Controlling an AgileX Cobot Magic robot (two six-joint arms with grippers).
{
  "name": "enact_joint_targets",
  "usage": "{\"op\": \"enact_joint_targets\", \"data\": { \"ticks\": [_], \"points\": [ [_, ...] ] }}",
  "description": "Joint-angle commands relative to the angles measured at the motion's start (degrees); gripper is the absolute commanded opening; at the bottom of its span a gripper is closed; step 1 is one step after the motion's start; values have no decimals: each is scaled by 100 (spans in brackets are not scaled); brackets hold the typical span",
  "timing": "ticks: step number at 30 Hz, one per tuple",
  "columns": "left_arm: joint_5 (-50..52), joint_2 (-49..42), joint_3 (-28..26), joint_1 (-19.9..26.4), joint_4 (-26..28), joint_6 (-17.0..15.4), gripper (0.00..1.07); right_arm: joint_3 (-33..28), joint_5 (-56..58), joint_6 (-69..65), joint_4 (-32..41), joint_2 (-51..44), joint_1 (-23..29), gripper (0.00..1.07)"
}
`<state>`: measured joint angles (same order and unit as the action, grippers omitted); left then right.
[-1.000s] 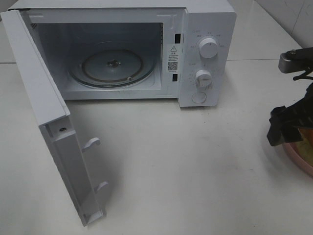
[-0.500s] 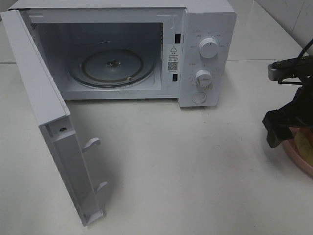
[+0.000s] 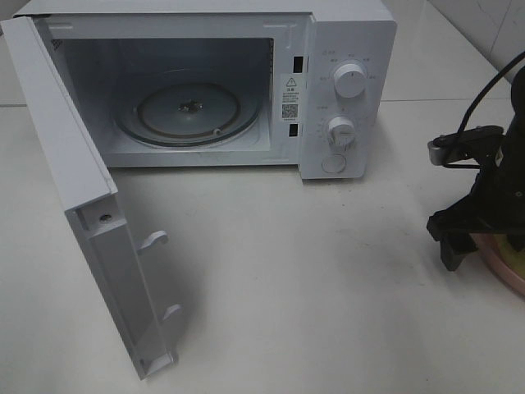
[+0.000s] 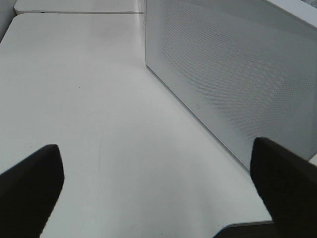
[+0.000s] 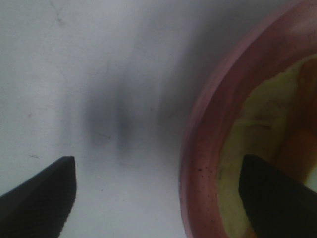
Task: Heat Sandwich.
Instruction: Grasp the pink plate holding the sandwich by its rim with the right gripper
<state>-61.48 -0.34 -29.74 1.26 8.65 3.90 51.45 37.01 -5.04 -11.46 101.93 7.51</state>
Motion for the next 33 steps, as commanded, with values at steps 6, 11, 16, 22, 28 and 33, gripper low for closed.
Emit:
{"op": "enact_joint_targets", "data": {
  "ticks": [6,11,16,22,28,33],
  "points": [
    [11,-126,17,-40,11,-34,98,40,-155,-235,-315,435,-23,84],
    [11,-126,17,-40,11,-34,98,40,-160,-235,-309,584,-23,82],
    [11,-126,17,-40,11,-34,98,40,-86,-235,-298,596,-23,77],
    [11,-126,17,-40,11,-34,98,86,57,-275,-269,590,-23,58],
    [11,-126,17,-40,11,-34,98,327,350,-344,-298,590,-23,23],
    [11,-126,17,-40,11,-34,98,350,413,-344,-309,596,-23,0]
  ]
}}
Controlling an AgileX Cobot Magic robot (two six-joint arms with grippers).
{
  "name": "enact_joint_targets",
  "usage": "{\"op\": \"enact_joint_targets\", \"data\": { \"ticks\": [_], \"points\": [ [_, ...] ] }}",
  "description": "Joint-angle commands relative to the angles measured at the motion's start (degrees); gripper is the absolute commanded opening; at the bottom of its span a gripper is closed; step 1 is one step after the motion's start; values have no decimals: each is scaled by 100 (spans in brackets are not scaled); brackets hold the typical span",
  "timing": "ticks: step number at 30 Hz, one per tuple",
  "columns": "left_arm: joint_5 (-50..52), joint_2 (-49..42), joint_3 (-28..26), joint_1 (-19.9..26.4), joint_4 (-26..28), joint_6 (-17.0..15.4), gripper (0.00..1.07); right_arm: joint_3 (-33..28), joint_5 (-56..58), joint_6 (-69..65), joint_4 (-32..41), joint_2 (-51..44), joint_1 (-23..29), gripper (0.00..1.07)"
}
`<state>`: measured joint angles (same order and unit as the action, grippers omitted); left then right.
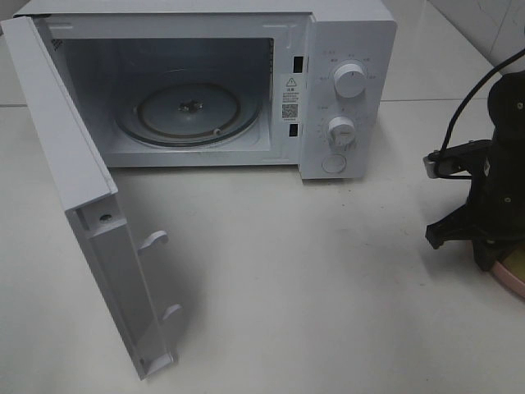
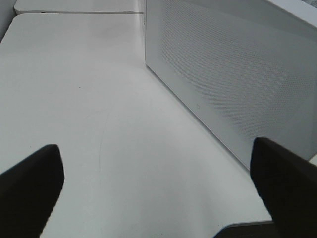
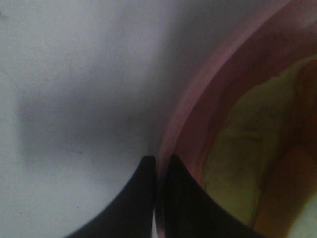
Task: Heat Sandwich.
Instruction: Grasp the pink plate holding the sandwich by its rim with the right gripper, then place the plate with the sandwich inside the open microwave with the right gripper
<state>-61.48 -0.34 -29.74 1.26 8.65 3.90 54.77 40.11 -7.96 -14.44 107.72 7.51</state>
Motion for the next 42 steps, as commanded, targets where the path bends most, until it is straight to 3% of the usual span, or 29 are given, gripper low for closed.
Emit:
{"op": "enact_joint_targets", "data": {
  "ticks": [1,25,33,42],
  "points": [
    [11,-126,17,-40,11,-34,98,17,132,-52,-11,17,-17,0],
    [11,-126,17,-40,11,-34,98,17,206,-223,-298,6,86,0],
    [11,-126,17,-40,11,-34,98,17,665,-1112,-1324,-46,602,0],
    [11,-126,17,-40,11,-34,98,11,945,-1089,-1335,-327,974,0]
  ]
}}
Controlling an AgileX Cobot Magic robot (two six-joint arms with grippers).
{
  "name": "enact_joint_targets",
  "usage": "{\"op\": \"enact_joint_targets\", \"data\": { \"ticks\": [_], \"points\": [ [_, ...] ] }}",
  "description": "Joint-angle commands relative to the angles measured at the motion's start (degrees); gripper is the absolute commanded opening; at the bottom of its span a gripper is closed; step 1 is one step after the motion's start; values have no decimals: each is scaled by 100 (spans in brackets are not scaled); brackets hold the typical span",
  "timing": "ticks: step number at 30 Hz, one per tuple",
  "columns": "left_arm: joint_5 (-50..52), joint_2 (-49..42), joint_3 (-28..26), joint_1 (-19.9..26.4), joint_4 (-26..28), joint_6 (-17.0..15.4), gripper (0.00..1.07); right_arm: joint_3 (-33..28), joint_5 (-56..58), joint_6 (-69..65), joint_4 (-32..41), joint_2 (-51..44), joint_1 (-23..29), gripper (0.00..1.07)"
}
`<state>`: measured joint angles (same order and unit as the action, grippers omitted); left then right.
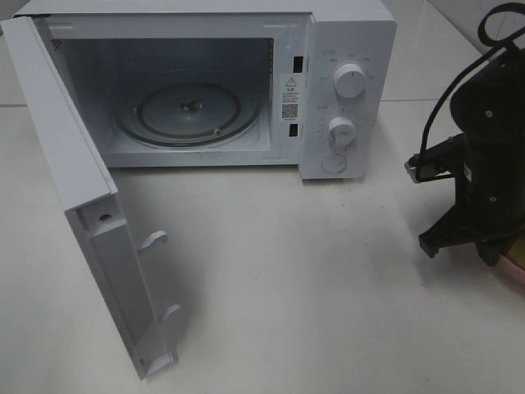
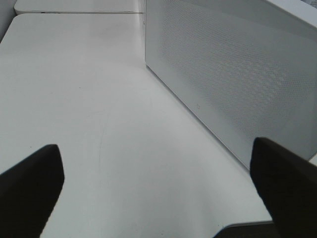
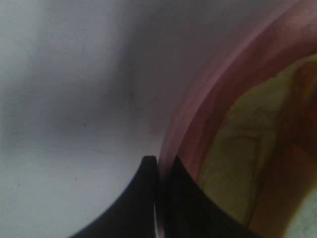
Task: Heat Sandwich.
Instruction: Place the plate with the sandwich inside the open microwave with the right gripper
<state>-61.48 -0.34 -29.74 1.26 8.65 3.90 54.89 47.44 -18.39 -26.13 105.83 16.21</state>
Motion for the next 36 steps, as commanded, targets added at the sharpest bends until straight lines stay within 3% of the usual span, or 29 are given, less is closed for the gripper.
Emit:
{"op": "enact_joint_targets", "data": {
  "ticks": [1,11,18,23,36],
  "points": [
    [11,-126,17,-40,11,-34,98,0,304,-46,-149,-218,172,0],
    [11,-126,17,-40,11,-34,98,-69,762,-29,-126,-613,561,0],
    [11,-126,17,-40,11,-34,98,-539,762,-29,29,-1031,888,0],
    [11,-126,17,-40,11,-34,98,-808,785,-29,97,-1518,1335,0],
    [11,-126,17,-40,11,-34,98,-848,1249,120,212,-2017,2435,0]
  ]
}}
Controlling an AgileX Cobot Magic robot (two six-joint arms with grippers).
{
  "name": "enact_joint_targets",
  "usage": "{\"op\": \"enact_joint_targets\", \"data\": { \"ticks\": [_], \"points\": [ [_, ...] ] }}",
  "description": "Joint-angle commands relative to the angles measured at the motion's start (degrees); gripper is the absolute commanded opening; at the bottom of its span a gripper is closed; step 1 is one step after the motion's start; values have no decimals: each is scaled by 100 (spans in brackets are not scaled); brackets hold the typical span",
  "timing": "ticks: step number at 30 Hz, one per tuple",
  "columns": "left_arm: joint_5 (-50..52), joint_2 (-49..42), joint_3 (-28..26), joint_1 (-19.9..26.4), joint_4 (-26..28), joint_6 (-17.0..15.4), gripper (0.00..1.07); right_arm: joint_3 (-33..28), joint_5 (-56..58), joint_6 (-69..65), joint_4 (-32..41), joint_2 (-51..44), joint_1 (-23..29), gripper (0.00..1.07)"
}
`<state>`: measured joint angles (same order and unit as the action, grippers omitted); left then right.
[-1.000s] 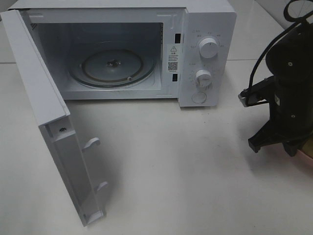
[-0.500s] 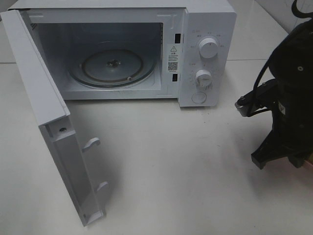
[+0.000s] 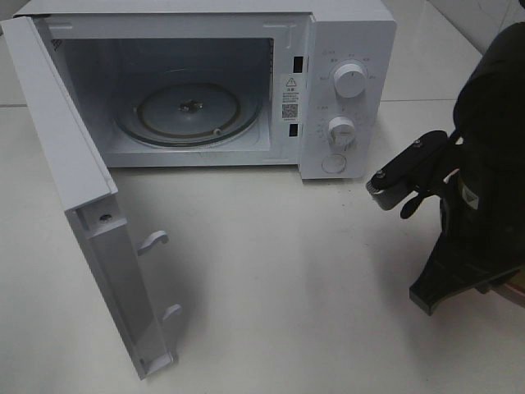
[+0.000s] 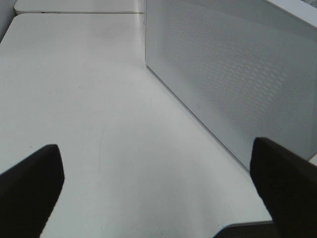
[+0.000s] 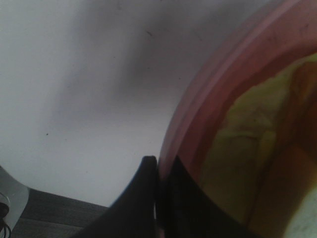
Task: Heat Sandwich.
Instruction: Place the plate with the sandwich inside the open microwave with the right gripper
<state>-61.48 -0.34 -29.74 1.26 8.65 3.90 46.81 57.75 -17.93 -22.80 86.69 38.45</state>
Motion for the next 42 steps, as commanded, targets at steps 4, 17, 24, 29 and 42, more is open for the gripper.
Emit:
{"op": "enact_joint_targets", "data": {
  "ticks": [4,17,24,29,42],
  "points": [
    [11,-126,17,-40,11,-34,98,-40,372,74,-115,-172,602,0],
    [11,-126,17,-40,11,-34,98,-40,533,109,-115,-728,1444,0],
    [11,-126,17,-40,11,-34,98,-40,590,607,-103,-894,1639,0],
    [11,-126,17,-40,11,-34,98,-40,636,1226,-6,-922,1639,0],
    [11,-126,17,-40,11,-34,98,-40,149,2825,138,-940,1639,0]
  ]
}}
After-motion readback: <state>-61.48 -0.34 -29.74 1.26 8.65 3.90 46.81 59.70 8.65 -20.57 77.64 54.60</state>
